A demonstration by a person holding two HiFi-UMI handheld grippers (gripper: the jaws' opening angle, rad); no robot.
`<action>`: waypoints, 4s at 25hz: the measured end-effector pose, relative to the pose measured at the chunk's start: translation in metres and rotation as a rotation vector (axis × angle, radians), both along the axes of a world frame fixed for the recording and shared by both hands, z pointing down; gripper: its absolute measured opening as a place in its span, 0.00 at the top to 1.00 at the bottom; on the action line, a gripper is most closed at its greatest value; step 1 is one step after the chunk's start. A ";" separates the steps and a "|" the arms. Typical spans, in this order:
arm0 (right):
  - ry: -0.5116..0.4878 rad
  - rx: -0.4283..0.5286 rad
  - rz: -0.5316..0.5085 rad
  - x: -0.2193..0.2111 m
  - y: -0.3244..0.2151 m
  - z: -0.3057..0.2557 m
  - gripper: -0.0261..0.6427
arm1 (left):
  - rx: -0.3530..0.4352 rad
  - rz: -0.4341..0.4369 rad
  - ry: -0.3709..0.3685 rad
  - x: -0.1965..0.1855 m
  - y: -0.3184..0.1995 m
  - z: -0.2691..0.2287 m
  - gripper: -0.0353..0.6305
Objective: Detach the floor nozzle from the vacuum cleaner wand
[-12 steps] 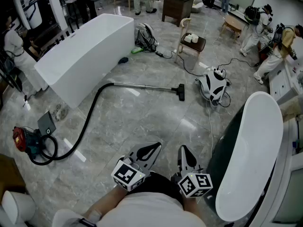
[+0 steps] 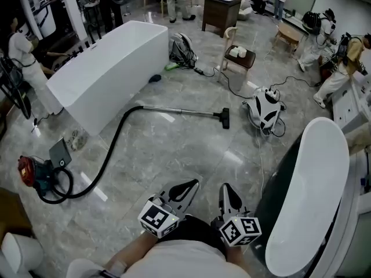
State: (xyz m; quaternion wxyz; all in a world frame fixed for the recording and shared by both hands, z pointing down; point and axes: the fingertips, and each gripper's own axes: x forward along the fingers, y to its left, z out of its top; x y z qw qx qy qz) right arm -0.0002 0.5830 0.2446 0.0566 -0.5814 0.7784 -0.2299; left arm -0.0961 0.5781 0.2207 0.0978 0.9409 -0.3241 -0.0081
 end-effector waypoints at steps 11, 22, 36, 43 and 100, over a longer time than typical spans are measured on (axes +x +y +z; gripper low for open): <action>-0.026 0.023 -0.010 0.001 0.008 0.000 0.93 | 0.001 -0.013 0.005 -0.001 0.010 0.000 0.93; -0.050 0.023 -0.002 0.014 0.001 -0.002 0.93 | -0.007 -0.056 0.016 -0.003 0.003 -0.005 0.93; -0.041 0.029 0.032 0.041 -0.048 0.000 0.93 | -0.012 -0.029 0.015 0.019 -0.055 -0.003 0.93; -0.025 0.009 0.024 0.040 -0.083 0.001 0.93 | -0.012 -0.046 0.011 0.016 -0.094 -0.005 0.93; -0.014 -0.064 0.150 0.029 -0.451 0.014 0.93 | -0.113 0.106 -0.023 0.002 -0.450 0.028 0.93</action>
